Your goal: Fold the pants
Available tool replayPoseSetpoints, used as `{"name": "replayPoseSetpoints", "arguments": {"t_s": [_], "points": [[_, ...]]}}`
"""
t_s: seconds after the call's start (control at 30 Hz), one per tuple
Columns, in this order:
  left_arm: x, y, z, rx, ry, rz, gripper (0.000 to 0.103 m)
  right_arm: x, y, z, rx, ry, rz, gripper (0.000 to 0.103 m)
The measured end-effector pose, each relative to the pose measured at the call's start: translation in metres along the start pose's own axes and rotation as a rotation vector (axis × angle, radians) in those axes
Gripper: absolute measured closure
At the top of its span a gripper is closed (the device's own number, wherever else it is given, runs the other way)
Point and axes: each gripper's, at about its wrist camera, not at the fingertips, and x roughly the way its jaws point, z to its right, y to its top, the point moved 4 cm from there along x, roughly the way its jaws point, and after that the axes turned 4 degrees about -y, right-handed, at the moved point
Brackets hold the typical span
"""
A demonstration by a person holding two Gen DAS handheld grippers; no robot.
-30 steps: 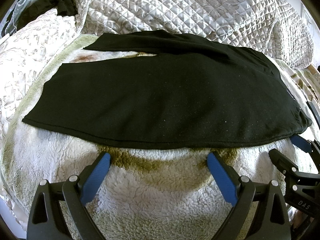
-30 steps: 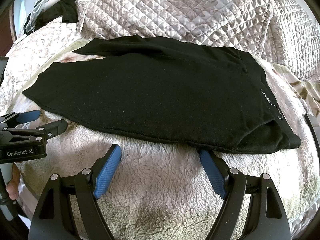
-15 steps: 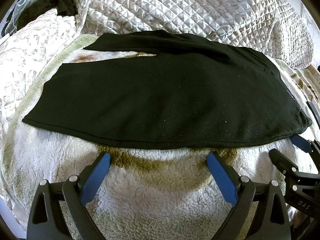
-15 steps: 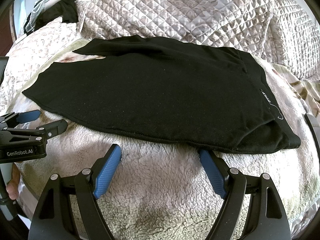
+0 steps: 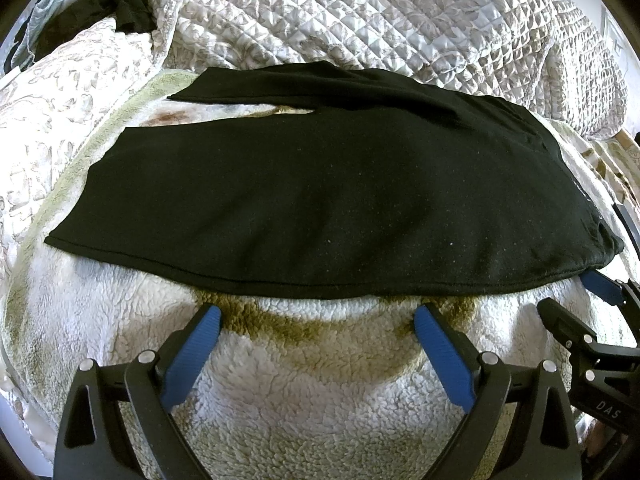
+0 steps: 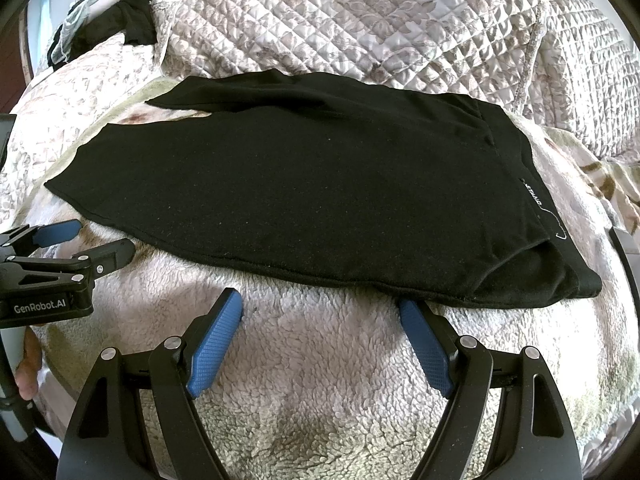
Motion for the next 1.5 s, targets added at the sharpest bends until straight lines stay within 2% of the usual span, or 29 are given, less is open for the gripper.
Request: {"name": "replayPoseSetpoints", "arguments": {"t_s": [0.5,0.77,0.87,1.07,1.27,1.33,1.43,1.5], "points": [[-0.003,0.000,-0.001,0.010,-0.004,0.024,0.004,0.002,0.001,0.003,0.001,0.048,-0.004,0.023],[-0.011,0.000,-0.005,-0.020,-0.055,0.038,0.005,-0.008,0.000,0.010,0.022,0.084,-0.008,0.023],[-0.016,0.000,-0.009,-0.047,-0.074,0.056,0.008,-0.012,-0.002,0.018,0.051,0.085,-0.006,0.023],[-0.027,0.004,-0.035,-0.152,-0.080,0.110,0.017,-0.022,0.002,0.042,0.145,0.067,0.023,0.023],[-0.036,0.002,-0.080,-0.337,-0.140,0.153,0.030,-0.018,-0.001,0.084,0.319,0.056,0.007,0.035],[-0.037,0.002,-0.089,-0.393,-0.164,0.166,0.035,-0.014,-0.004,0.095,0.378,0.075,-0.009,0.036],[-0.041,0.004,-0.102,-0.436,-0.122,0.207,0.035,-0.011,-0.004,0.109,0.468,0.130,-0.006,0.038],[-0.035,0.006,-0.112,-0.483,-0.141,0.200,0.036,-0.005,0.000,0.120,0.529,0.157,-0.005,0.038]]}}
